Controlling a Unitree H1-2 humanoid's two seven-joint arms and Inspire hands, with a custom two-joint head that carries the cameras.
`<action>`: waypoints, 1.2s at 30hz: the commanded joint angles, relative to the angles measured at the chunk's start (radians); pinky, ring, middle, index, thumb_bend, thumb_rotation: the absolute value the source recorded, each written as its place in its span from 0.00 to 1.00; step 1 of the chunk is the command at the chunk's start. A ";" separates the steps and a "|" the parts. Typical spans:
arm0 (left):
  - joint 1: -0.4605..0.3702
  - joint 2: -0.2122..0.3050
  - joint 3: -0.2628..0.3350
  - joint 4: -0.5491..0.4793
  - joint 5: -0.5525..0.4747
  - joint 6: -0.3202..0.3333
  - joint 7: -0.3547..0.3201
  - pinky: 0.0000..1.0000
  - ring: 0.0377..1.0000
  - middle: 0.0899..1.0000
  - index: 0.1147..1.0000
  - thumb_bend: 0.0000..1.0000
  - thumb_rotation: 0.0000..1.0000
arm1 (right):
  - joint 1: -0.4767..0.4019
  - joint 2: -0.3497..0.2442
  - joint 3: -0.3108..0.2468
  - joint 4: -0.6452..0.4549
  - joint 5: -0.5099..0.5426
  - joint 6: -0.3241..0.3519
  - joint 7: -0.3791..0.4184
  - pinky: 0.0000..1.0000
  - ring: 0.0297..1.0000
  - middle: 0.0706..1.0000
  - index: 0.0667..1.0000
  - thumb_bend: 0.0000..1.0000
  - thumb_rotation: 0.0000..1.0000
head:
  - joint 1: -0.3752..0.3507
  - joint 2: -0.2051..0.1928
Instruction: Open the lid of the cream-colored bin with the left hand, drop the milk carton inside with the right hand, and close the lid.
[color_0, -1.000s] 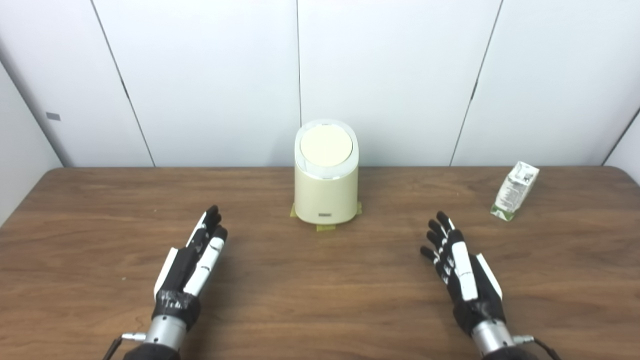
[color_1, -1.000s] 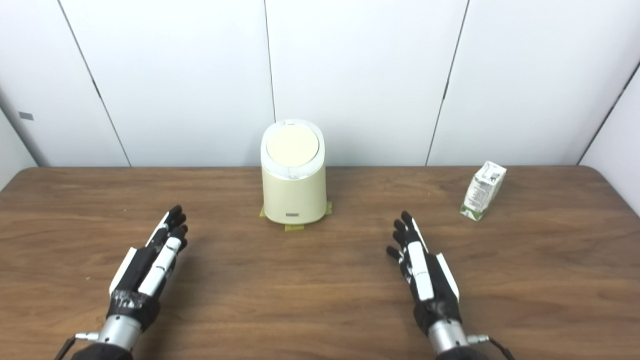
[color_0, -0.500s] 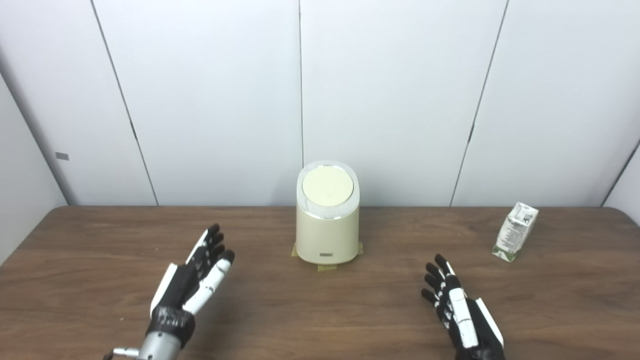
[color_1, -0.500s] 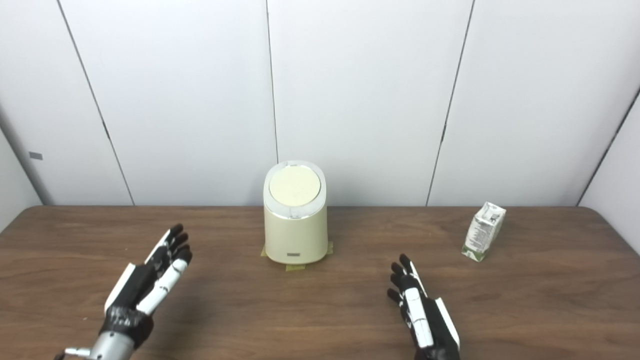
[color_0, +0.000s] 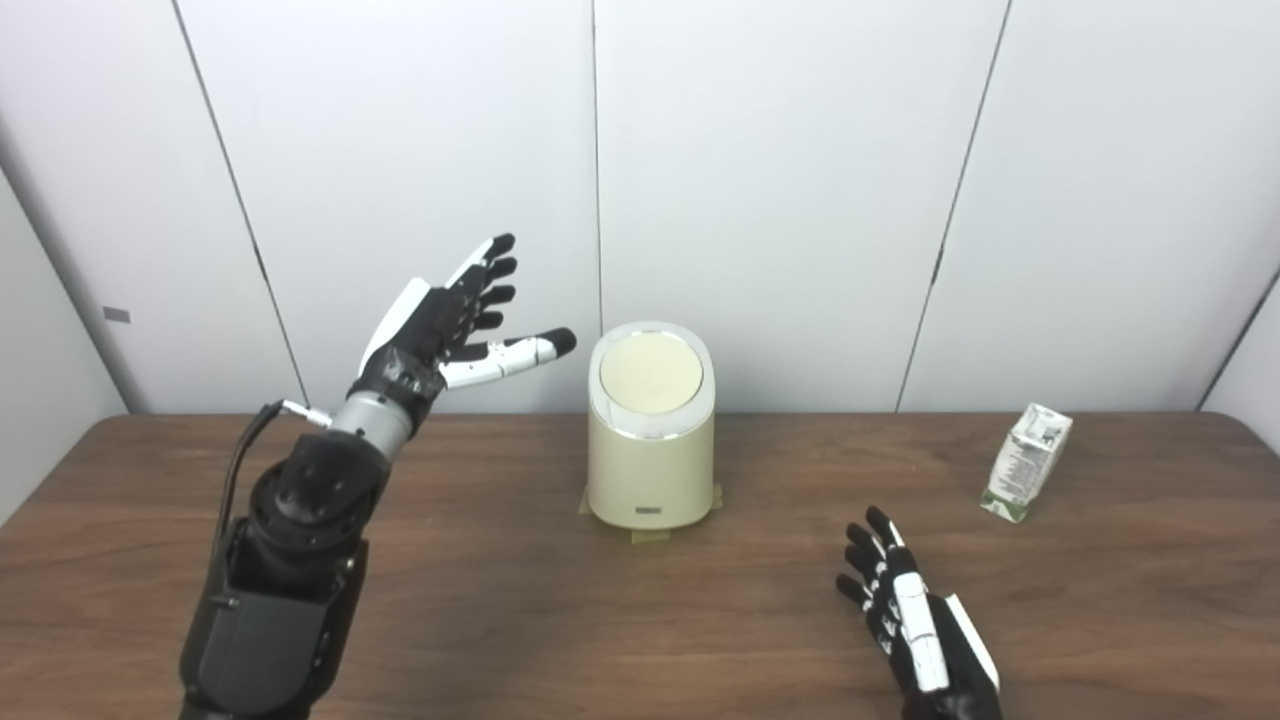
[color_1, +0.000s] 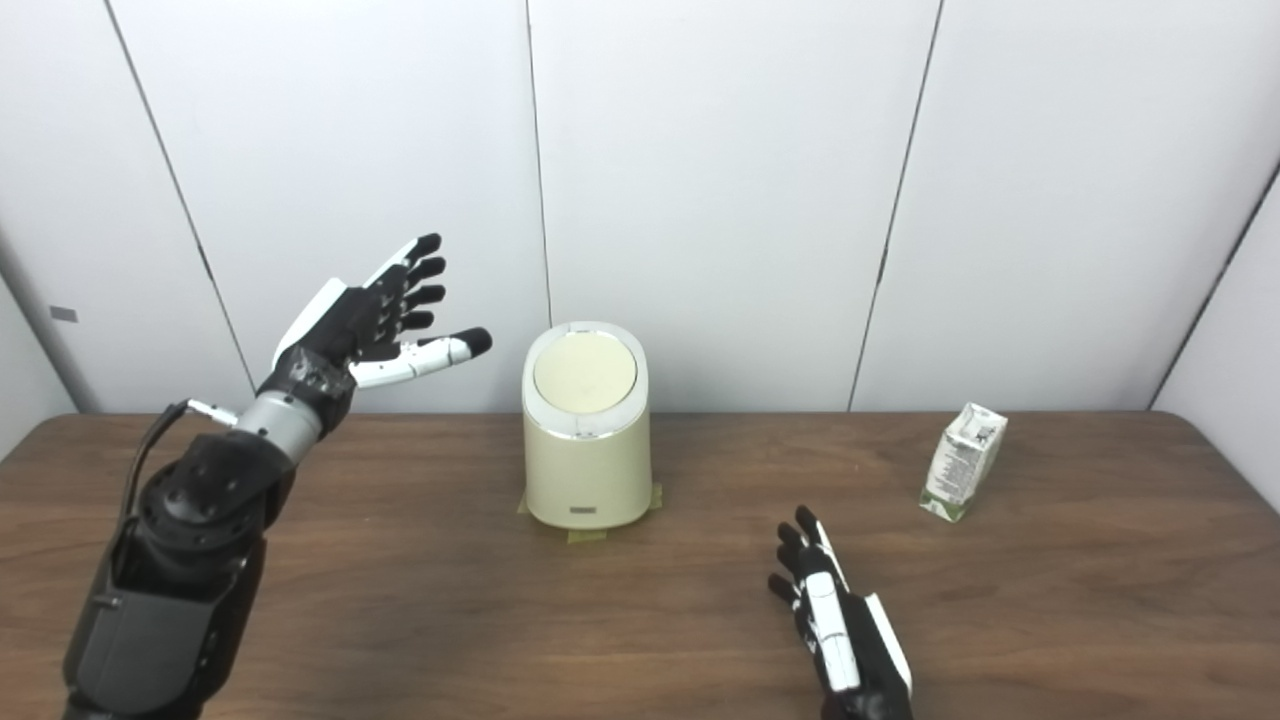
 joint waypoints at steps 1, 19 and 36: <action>-0.103 -0.002 -0.012 0.039 0.065 -0.005 -0.042 0.91 0.95 0.99 1.00 0.81 0.25 | -0.027 -0.002 0.001 -0.014 -0.005 -0.032 0.004 0.92 0.96 0.96 1.00 0.57 1.00 | 0.000 0.004; -0.376 -0.008 -0.327 0.367 0.400 -0.061 -0.099 0.80 0.94 0.98 0.99 0.87 0.11 | -0.040 0.013 0.000 -0.011 -0.003 -0.031 -0.003 0.92 0.95 0.94 1.00 0.59 1.00 | 0.001 0.017; -0.394 -0.005 -0.449 0.523 0.582 -0.267 0.038 0.85 0.93 0.93 0.95 0.87 0.10 | -0.043 0.031 0.020 -0.042 -0.028 -0.004 -0.009 0.94 0.94 0.94 1.00 0.62 1.00 | -0.018 0.029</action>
